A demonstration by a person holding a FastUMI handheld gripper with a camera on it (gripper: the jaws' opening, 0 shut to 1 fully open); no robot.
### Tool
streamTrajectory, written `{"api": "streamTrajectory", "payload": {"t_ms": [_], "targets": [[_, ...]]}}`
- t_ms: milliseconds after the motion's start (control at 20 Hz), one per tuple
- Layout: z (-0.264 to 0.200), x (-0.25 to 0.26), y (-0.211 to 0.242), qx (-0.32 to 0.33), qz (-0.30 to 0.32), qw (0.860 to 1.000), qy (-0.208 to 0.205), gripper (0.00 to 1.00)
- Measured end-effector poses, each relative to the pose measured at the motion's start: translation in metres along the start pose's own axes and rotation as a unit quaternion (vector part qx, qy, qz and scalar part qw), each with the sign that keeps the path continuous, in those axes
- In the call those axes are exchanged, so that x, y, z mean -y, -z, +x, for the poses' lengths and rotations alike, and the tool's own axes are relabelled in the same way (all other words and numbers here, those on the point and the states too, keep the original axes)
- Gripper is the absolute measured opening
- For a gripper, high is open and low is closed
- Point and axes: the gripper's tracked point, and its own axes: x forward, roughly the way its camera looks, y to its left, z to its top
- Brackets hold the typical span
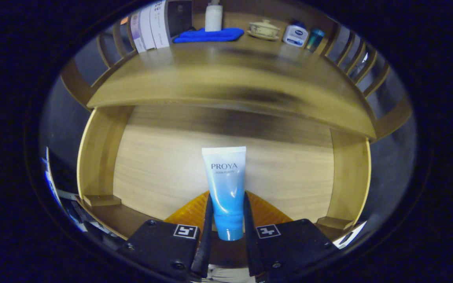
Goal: Pull open the drawer, take out the items inside it, and place them on the countertop above the cabinet.
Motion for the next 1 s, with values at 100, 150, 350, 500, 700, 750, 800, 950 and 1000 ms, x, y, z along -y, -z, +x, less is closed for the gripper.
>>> {"api": "streamTrajectory", "payload": {"t_ms": [100, 150, 350, 500, 700, 750, 800, 950, 1000], "targets": [[-0.013, 0.0, -0.007, 0.019, 0.004, 1.0, -0.004, 0.4], [-0.016, 0.001, -0.01, 0.024, 0.006, 1.0, -0.003, 0.4], [-0.034, -0.004, -0.025, 0.048, 0.007, 0.999, -0.012, 0.41], [-0.048, -0.006, -0.046, 0.074, 0.007, 0.997, -0.008, 0.41], [-0.06, -0.013, -0.078, 0.097, 0.012, 0.995, -0.017, 0.4], [-0.061, -0.013, -0.087, 0.103, 0.016, 0.994, -0.015, 0.4], [-0.062, -0.013, -0.098, 0.11, 0.018, 0.994, -0.01, 0.4], [-0.061, -0.012, -0.127, 0.124, 0.027, 0.992, 0.002, 0.4], [-0.054, -0.011, -0.137, 0.132, 0.033, 0.991, 0.009, 0.4]]}}
